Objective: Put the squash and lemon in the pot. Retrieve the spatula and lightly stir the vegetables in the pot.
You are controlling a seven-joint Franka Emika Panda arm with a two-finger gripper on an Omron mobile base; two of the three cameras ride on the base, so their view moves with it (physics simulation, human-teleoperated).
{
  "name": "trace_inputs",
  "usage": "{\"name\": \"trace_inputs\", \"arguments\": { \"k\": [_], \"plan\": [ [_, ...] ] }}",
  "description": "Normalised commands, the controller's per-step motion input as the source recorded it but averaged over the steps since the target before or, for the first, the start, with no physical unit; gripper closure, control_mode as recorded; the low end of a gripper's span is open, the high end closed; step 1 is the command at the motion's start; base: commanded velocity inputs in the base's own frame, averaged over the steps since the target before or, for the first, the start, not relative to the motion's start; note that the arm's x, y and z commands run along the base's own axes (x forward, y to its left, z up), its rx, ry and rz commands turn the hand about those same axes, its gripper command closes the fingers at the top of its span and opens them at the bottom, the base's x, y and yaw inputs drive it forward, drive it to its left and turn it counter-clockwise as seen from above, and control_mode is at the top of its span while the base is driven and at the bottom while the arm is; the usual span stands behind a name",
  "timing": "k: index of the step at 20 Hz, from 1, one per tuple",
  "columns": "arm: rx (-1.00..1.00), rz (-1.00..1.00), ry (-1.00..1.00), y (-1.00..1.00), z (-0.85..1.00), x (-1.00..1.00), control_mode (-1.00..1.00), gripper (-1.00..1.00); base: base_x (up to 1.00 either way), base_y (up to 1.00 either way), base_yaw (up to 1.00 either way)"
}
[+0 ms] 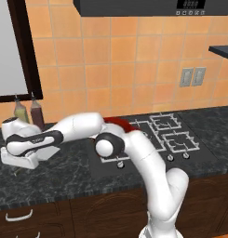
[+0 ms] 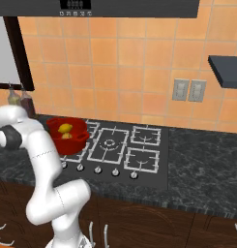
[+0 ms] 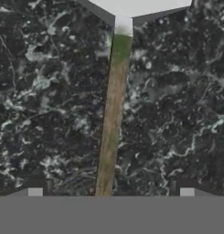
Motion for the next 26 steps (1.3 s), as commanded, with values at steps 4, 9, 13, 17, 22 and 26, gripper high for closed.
{"name": "trace_inputs", "arguments": {
  "k": [4,9,13,17,22,26],
  "plan": [
    [0.0,0.0,0.04,0.17,-0.09,0.14,-1.0,-1.0,0.0,0.0,0.0],
    [0.0,0.0,0.01,0.14,-0.17,0.12,-1.0,-1.0,0.0,0.0,0.0],
    [0.0,0.0,0.0,0.11,-0.21,0.0,-1.0,1.0,0.0,0.0,0.0],
    [0.0,0.0,0.0,0.0,0.0,0.0,-1.0,1.0,0.0,0.0,0.0],
    [0.0,0.0,0.0,0.0,-0.03,-0.01,-1.0,1.0,0.0,0.0,0.0],
    [0.0,0.0,-0.12,-0.45,-0.04,-0.43,-1.0,1.0,0.0,0.0,0.0]
  ]
}}
